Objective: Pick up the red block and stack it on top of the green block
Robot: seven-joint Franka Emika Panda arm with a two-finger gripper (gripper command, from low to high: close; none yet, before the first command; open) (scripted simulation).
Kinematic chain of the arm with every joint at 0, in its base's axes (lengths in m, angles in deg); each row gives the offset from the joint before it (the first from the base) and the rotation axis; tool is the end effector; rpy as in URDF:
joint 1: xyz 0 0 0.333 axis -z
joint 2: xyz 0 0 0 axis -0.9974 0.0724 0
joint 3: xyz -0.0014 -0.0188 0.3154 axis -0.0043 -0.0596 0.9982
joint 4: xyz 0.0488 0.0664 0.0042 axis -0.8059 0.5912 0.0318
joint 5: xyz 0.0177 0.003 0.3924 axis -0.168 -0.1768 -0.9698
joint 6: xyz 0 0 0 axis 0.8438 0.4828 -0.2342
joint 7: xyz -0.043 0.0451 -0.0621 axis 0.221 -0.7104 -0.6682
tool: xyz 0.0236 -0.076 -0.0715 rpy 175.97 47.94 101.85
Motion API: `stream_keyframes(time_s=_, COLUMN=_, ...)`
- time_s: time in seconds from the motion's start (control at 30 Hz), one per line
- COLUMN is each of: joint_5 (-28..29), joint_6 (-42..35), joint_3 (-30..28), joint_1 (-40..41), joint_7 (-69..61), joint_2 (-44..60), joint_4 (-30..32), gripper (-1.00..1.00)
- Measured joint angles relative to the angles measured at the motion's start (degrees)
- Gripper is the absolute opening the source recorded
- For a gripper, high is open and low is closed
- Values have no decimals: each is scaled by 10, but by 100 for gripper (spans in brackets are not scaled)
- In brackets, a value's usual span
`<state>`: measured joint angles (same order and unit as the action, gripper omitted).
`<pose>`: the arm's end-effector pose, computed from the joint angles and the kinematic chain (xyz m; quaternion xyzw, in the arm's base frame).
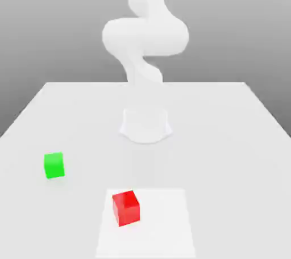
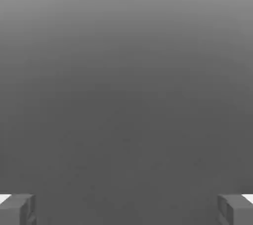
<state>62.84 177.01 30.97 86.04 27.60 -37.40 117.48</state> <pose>0.3807 -0.0108 0.6613 -0.8400 0.4139 -0.3044 0.1742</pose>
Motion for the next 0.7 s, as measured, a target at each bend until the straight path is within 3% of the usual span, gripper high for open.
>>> stream_keyframes(time_s=0.23, joint_5=-86, joint_6=78, joint_3=-3, joint_1=13, joint_7=129, joint_2=159, joint_4=77, gripper=0)
stream_keyframes(time_s=0.4, joint_5=-103, joint_6=135, joint_3=13, joint_1=28, joint_7=248, joint_2=265, joint_4=130, gripper=0)
stream_keyframes(time_s=0.53, joint_5=-76, joint_6=186, joint_3=25, joint_1=46, joint_7=373, joint_2=344, joint_4=175, gripper=0)
stream_keyframes(time_s=0.7, joint_5=23, joint_6=248, joint_3=14, joint_1=66, joint_7=555, joint_2=428, joint_4=221, gripper=0)
